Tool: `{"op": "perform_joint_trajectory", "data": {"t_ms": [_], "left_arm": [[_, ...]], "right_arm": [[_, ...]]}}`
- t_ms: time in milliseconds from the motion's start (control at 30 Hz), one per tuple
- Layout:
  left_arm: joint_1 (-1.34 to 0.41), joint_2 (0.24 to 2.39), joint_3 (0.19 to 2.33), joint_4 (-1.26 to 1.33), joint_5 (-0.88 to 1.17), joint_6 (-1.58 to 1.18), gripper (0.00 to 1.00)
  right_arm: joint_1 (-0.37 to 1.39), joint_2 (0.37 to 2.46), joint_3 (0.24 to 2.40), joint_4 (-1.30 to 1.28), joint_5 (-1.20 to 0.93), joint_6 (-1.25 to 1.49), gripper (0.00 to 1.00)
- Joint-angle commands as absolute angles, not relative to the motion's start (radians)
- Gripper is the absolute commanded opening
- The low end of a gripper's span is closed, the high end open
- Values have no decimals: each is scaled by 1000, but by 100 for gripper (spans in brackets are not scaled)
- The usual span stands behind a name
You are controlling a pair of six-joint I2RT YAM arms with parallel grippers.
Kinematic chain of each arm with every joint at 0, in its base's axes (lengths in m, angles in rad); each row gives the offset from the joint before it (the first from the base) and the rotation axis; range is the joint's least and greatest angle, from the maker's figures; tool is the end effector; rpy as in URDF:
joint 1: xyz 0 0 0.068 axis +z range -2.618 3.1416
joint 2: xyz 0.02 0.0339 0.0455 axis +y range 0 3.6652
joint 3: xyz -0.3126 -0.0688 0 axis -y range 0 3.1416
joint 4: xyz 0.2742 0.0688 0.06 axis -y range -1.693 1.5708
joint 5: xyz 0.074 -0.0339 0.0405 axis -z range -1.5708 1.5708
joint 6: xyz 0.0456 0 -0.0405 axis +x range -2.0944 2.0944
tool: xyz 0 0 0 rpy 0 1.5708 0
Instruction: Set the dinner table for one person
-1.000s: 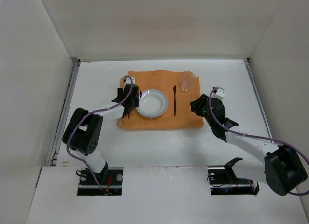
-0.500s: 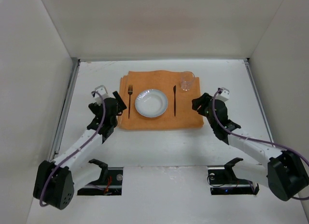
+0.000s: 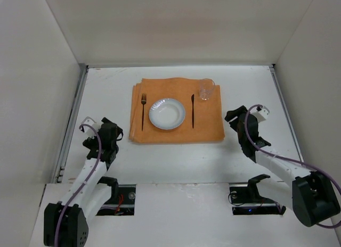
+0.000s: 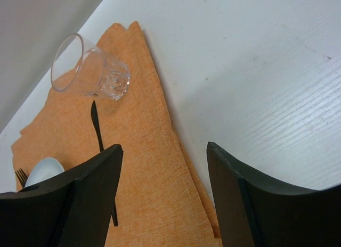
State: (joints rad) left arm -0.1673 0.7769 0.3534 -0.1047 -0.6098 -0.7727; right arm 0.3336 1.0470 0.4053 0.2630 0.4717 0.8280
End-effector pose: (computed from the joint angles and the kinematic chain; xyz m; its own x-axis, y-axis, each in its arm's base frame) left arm 0.1699 -0.0022 0.2185 -0.1106 -0.5617 -0.8199 -0.5984 0.6963 -0.3963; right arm 0.2201 0.0543 0.2258 -0.1573 0.6399 -0.7522 0.3298 0.7520 0.5708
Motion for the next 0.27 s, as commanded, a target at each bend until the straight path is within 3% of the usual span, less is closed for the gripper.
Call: {"op": "perform_joint_trajectory", "data": {"t_ms": [0, 233], "left_arm": [[-162, 830, 356, -94, -614, -833, 100], [-214, 939, 383, -23, -624, -815, 100]], "right_arm": [[335, 1078, 422, 321, 489, 851, 71], [352, 1103, 437, 345, 465, 821, 70]]}}
